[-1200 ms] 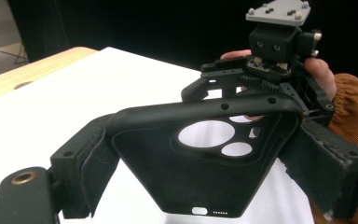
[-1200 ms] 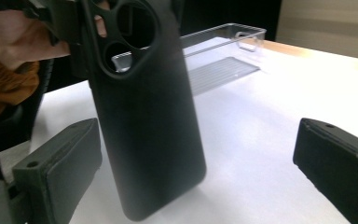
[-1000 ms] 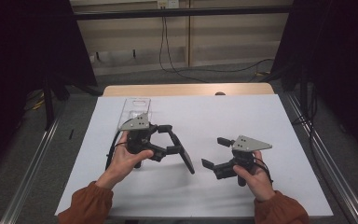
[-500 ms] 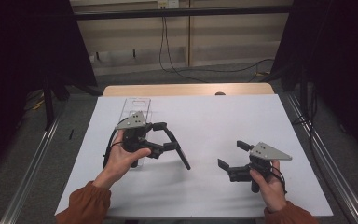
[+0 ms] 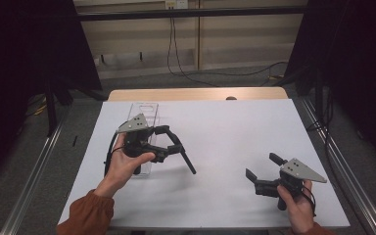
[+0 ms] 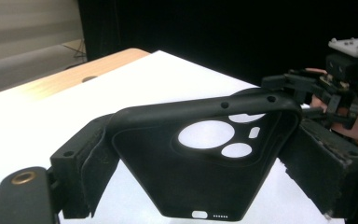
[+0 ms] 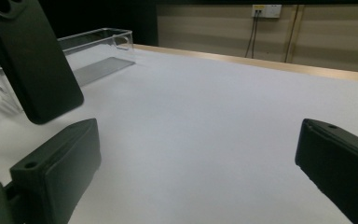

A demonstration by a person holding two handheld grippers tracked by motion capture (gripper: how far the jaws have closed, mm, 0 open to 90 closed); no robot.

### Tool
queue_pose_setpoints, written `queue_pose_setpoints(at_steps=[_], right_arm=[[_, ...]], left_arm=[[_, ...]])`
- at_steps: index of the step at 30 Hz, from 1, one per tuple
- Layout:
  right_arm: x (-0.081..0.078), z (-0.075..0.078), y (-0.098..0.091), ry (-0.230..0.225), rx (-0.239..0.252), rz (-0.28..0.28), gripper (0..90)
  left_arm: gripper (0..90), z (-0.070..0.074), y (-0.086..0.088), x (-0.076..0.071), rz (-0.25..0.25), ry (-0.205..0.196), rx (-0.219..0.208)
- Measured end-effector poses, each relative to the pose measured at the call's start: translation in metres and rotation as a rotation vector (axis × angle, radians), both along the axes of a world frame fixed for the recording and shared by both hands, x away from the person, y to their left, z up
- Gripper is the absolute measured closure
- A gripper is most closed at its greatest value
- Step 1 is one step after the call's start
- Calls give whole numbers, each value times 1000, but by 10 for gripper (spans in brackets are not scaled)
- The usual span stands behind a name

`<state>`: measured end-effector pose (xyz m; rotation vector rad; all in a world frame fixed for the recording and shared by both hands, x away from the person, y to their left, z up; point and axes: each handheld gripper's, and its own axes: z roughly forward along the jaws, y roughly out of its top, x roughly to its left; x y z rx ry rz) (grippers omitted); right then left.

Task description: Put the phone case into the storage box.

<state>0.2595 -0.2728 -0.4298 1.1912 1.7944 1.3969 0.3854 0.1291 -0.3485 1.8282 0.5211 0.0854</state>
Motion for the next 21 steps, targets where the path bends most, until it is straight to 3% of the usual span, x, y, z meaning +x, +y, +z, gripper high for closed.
queue_pose_setpoints(at_steps=[9, 18, 21], right_arm=[[-14, -3, -7, -20, -26, -26, 0], [-16, 0, -11, -60, -30, -51, 0], [-15, -2, -12, -52, -31, -53, 0]], left_arm=[[143, 10, 7, 2, 65, 0, 1], [143, 24, 16, 12, 120, 1, 22], [143, 31, 19, 17, 145, -4, 20]])
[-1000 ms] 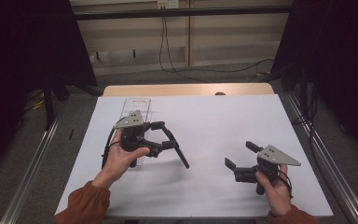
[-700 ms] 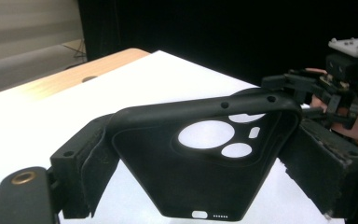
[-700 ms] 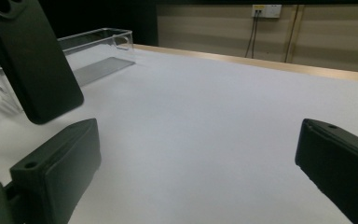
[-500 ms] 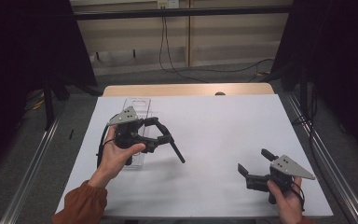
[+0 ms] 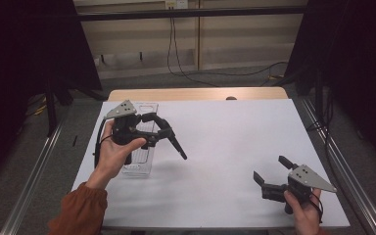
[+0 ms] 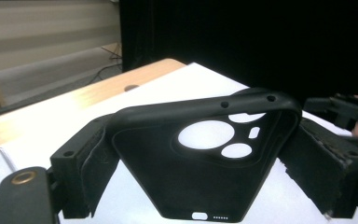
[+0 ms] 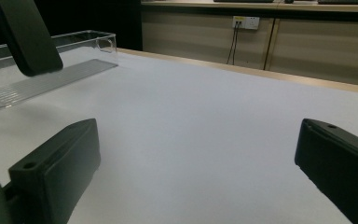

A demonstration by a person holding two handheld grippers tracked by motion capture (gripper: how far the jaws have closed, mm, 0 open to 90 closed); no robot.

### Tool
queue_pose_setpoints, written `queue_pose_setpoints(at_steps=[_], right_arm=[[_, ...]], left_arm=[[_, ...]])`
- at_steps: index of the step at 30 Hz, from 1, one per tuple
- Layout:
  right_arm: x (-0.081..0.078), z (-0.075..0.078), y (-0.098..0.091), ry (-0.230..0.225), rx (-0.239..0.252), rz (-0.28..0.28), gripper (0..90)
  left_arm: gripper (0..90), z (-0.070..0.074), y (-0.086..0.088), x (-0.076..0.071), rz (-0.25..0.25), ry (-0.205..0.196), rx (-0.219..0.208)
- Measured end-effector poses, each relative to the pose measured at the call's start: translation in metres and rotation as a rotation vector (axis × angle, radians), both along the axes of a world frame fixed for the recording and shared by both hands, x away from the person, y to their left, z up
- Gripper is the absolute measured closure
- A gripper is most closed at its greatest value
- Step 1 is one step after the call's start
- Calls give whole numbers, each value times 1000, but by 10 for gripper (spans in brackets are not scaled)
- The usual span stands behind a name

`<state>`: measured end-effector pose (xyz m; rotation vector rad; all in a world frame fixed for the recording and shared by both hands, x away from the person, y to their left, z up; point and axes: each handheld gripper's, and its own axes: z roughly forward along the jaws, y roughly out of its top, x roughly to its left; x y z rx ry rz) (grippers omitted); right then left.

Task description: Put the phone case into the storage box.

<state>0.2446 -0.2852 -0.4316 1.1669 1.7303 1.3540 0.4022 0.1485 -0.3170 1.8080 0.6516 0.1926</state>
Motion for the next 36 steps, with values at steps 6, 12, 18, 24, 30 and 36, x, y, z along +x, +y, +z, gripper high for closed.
queue_pose_setpoints(at_steps=[6, 12, 18, 24, 30, 36], right_arm=[[1, -1, -3, 0, -3, -11, 0], [2, -2, -5, 2, -6, -23, 0], [1, -2, -4, -1, -3, -18, 0], [1, -1, -2, -8, -2, -5, 0], [0, -1, -2, -10, -3, 0, 0], [1, -1, -2, -5, -6, 4, 0]], left_arm=[[143, 10, 6, 9, 48, -2, 14], [143, 25, 15, 15, 86, -10, 20], [143, 38, 23, 21, 129, -20, 37], [143, 46, 30, 29, 167, -19, 44], [143, 48, 36, 43, 236, -12, 66], [143, 47, 41, 53, 281, -6, 76]])
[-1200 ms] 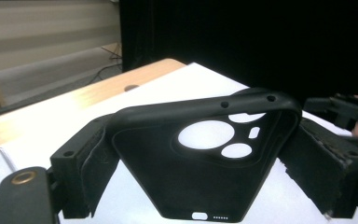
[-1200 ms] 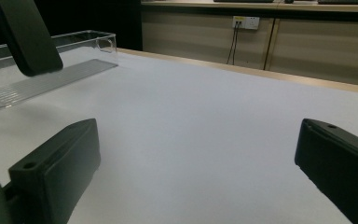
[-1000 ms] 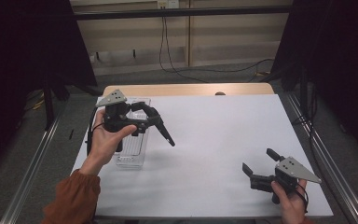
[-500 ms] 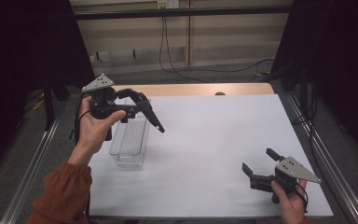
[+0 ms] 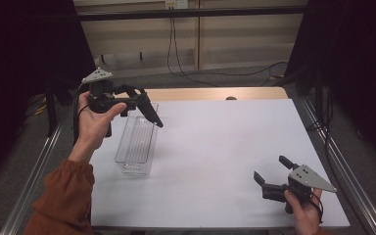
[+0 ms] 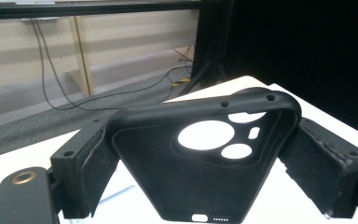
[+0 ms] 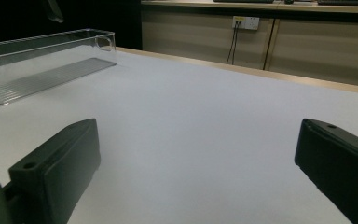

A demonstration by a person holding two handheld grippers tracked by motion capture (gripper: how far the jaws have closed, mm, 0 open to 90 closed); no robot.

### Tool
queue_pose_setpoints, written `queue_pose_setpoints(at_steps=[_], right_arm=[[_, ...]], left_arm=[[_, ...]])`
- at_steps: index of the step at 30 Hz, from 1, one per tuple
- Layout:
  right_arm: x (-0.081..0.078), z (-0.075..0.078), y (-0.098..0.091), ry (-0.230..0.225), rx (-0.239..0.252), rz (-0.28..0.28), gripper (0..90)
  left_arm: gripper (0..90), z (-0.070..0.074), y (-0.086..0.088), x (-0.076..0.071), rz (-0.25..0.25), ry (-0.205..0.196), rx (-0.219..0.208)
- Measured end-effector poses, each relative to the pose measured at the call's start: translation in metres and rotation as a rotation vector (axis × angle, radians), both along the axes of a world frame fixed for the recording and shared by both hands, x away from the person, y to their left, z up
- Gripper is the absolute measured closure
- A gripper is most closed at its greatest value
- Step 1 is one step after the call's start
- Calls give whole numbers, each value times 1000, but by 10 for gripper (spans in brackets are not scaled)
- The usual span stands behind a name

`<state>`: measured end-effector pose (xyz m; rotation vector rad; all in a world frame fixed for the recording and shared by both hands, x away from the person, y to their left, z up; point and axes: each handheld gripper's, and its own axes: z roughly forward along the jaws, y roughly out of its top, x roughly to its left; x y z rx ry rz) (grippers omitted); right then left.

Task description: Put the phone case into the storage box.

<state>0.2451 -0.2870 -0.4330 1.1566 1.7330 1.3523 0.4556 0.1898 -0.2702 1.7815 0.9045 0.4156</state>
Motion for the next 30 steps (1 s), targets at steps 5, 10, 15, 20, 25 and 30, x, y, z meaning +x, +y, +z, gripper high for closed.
queue_pose_setpoints(at_steps=[5, 10, 15, 20, 25, 30], right_arm=[[0, 0, 0, 4, 3, 0, 0], [0, 0, 0, 5, 4, 4, 0], [1, -1, -1, 9, 2, 2, 0], [0, -1, 0, 8, 1, 4, 0], [0, -1, -1, 6, -8, 2, 0], [0, -1, -1, 5, -6, 1, 0]], left_arm=[[143, 1, 3, 7, 36, 4, 9], [142, 3, 3, 14, 77, 6, 20], [141, 1, 1, 20, 107, 0, 53], [140, -4, 1, 28, 143, 5, 67], [139, -8, 0, 35, 186, 9, 79], [139, -13, -2, 41, 202, 11, 85]])
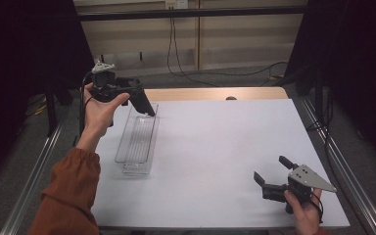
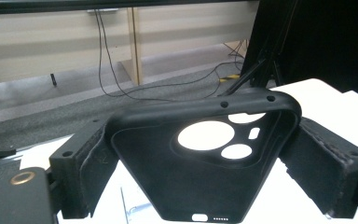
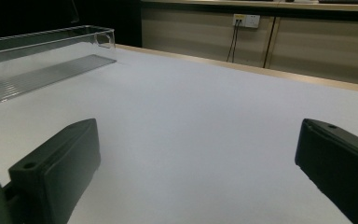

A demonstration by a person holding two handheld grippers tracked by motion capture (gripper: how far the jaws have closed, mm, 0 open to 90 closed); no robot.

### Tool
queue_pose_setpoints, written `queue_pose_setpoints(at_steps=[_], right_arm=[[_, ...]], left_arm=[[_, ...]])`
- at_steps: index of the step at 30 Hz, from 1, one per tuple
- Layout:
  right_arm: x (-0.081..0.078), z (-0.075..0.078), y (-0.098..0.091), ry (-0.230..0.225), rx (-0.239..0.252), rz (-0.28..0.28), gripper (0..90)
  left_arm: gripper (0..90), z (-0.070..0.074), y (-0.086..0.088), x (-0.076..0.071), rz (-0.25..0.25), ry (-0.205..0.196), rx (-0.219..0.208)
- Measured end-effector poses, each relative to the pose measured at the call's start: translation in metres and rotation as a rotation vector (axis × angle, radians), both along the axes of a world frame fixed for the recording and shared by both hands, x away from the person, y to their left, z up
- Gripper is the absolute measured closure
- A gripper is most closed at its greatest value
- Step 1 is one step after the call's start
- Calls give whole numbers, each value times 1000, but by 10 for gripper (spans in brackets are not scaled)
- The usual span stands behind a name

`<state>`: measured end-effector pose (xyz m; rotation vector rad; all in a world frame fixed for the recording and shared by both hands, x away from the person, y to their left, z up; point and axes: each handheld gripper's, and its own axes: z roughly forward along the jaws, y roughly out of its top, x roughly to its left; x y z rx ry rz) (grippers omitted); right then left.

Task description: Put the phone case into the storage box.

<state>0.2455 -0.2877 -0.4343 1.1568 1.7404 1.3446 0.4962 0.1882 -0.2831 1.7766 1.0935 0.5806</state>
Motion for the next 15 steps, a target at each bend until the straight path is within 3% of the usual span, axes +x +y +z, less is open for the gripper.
queue_pose_setpoints(at_steps=[11, 15], right_arm=[[0, 0, 0, -3, 0, -2, 0], [-1, 0, 0, -2, -2, 0, 0]], left_arm=[[139, -13, -3, 13, 44, 4, 38], [137, -17, -4, 17, 71, 16, 32]])
